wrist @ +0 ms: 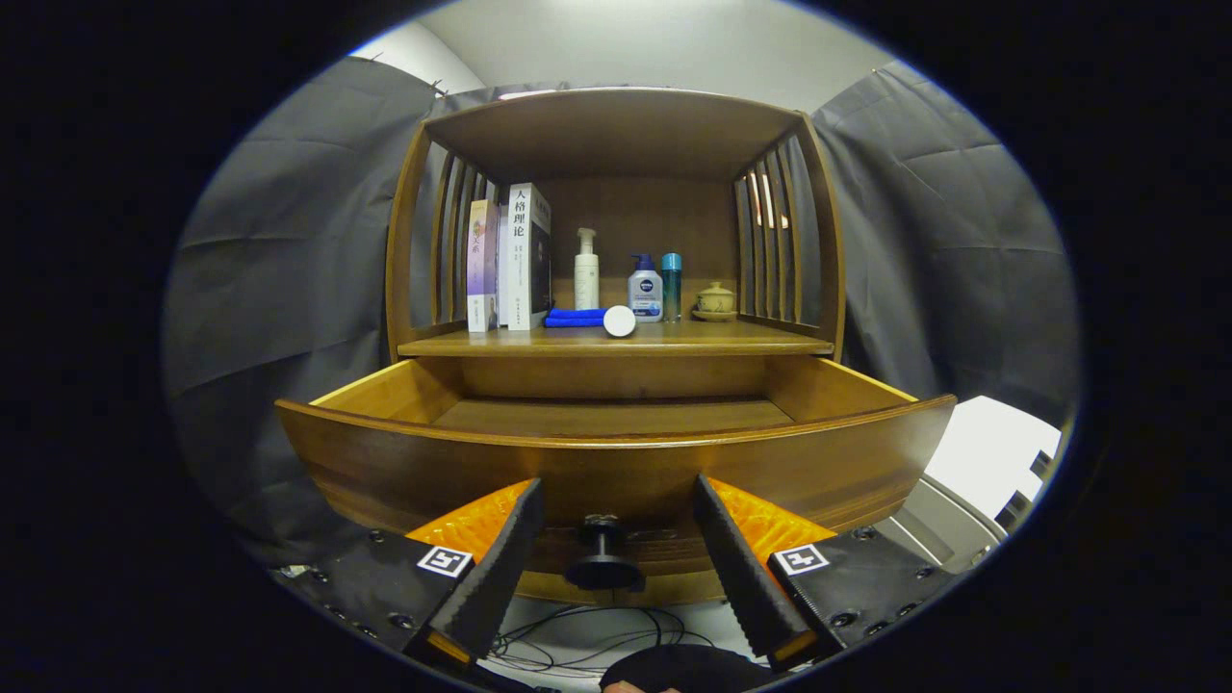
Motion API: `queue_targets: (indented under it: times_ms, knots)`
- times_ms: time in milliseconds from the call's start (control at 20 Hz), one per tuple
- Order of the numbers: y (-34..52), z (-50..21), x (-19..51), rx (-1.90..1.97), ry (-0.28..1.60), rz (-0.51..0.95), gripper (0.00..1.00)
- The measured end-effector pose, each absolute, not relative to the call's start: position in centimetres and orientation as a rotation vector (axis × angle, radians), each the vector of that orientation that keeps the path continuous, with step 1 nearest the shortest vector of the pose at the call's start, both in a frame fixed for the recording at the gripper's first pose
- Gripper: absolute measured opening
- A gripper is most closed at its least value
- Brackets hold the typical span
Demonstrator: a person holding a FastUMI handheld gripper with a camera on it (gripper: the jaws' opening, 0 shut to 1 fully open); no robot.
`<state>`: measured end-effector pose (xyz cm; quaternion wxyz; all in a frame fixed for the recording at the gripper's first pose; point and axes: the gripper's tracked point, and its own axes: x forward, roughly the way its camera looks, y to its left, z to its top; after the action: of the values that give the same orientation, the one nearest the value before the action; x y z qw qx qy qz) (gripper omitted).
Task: Pull open the drawer, take out the items inside it, and place them on the countertop above the cabinet.
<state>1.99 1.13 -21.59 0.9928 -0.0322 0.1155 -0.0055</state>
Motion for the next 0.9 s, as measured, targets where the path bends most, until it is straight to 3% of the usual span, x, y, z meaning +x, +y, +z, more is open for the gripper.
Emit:
queue_targets:
  times_ms: [900]
  knots:
    - [2.0,-20.8,11.2,-0.086,0.234,-0.053,0.98]
